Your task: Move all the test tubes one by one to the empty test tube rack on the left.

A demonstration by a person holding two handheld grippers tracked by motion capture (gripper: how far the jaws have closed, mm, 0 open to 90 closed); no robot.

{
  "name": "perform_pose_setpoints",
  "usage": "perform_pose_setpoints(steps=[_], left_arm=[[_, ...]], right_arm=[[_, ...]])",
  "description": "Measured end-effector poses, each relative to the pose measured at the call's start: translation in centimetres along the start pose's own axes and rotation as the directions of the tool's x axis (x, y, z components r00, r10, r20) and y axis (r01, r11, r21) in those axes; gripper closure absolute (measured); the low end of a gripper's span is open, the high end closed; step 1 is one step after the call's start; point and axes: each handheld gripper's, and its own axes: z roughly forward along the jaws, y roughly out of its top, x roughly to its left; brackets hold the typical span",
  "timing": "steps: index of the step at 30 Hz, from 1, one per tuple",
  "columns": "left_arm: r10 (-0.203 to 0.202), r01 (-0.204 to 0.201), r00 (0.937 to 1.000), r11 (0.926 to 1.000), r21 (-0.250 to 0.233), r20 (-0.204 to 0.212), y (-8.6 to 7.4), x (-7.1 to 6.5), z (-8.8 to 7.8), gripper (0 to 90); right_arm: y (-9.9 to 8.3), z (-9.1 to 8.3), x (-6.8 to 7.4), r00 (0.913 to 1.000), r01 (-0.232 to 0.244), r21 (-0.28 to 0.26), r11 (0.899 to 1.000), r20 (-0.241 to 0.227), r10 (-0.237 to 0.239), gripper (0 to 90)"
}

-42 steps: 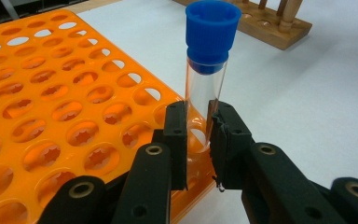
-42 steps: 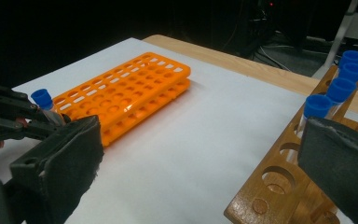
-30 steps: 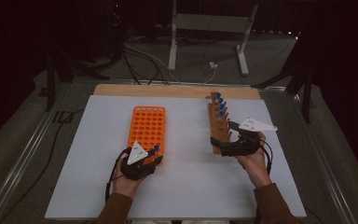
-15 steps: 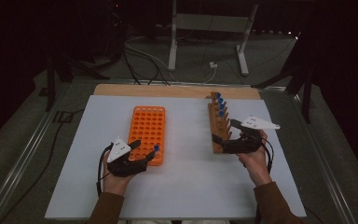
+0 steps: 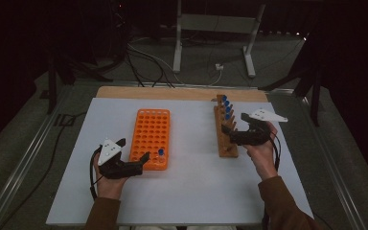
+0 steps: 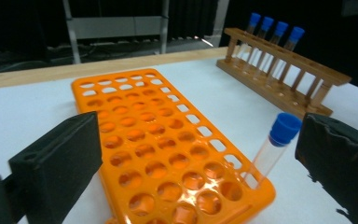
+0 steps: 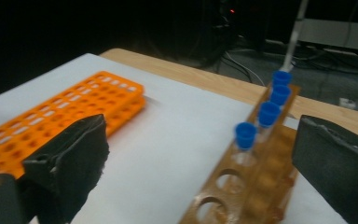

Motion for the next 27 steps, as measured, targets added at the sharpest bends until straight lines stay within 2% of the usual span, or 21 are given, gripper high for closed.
perform_pose_setpoints(steps=[3,6,10,13,15,19,21,27], left_arm=[[-0.012,0.012,0.9999,0.9999,-0.009,0.011,0.0,0.1,0.0,0.8],[-0.017,0.017,0.9998,0.9998,-0.009,0.01,0.0,0.1,0.1,0.8],[-0.03,0.03,0.9995,0.9995,-0.011,0.009,-0.1,0.3,0.1,0.8],[-0.041,0.041,0.9992,0.9991,-0.013,0.003,-0.2,0.5,0.1,0.8],[-0.045,0.045,0.999,0.9989,-0.013,0.0,-0.2,0.7,0.0,0.8],[-0.056,0.056,0.9984,0.9983,-0.015,-0.006,-0.3,0.9,-0.1,0.8],[-0.059,0.059,0.9983,0.9981,-0.016,-0.004,-0.3,1.0,-0.1,0.8],[-0.071,0.071,0.9975,0.9972,-0.021,0.005,-0.3,1.0,-0.1,0.8]], right_arm=[[-0.1,0.8,-0.9,0.9998,-0.011,0.017,1.0,0.018,0.01,10.2],[-0.4,1.8,-1.7,0.9992,-0.018,0.038,0.999,0.038,0.017,19.6],[-1.1,3.3,-2.4,0.9976,-0.034,0.069,0.997,0.063,0.03,38.3],[-1.5,4.3,-2.5,0.9978,-0.017,0.096,0.995,0.066,0.01,51.4],[-1.6,4.7,-2.5,0.9978,-0.009,0.096,0.995,0.066,0.002,58.5],[-1.7,5.4,-2.5,0.9955,-0.012,0.101,0.995,0.095,0.003,67.4],[-1.8,5.8,-2.4,0.9936,-0.01,0.119,0.993,0.113,-0.004,72.7],[-2.2,6.4,-2.6,0.9905,-0.025,0.13,0.991,0.137,0.007,75.6]])
